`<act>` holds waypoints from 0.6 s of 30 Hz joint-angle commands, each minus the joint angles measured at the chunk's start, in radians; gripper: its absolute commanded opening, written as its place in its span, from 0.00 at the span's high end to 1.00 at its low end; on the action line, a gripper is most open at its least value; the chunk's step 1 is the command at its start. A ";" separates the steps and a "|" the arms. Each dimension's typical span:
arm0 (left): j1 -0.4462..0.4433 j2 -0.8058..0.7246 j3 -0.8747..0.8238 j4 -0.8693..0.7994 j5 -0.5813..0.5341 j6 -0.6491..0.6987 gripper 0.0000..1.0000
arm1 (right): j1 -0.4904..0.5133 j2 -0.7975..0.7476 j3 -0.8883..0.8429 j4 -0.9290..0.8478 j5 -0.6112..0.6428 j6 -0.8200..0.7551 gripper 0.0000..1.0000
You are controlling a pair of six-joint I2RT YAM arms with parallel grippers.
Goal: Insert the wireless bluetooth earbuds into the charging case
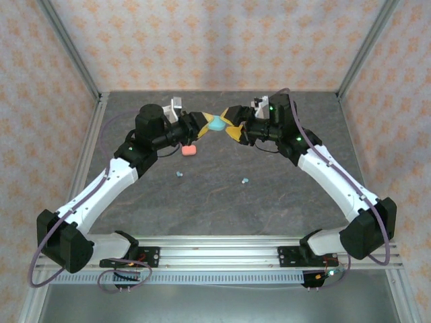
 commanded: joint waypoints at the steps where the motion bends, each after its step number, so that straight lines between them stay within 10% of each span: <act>1: -0.007 -0.028 -0.003 0.043 -0.033 -0.028 0.94 | 0.018 -0.030 -0.005 0.066 -0.019 0.031 0.41; 18: -0.036 -0.026 -0.031 0.107 -0.073 -0.100 0.94 | 0.047 -0.011 -0.042 0.263 -0.041 0.168 0.66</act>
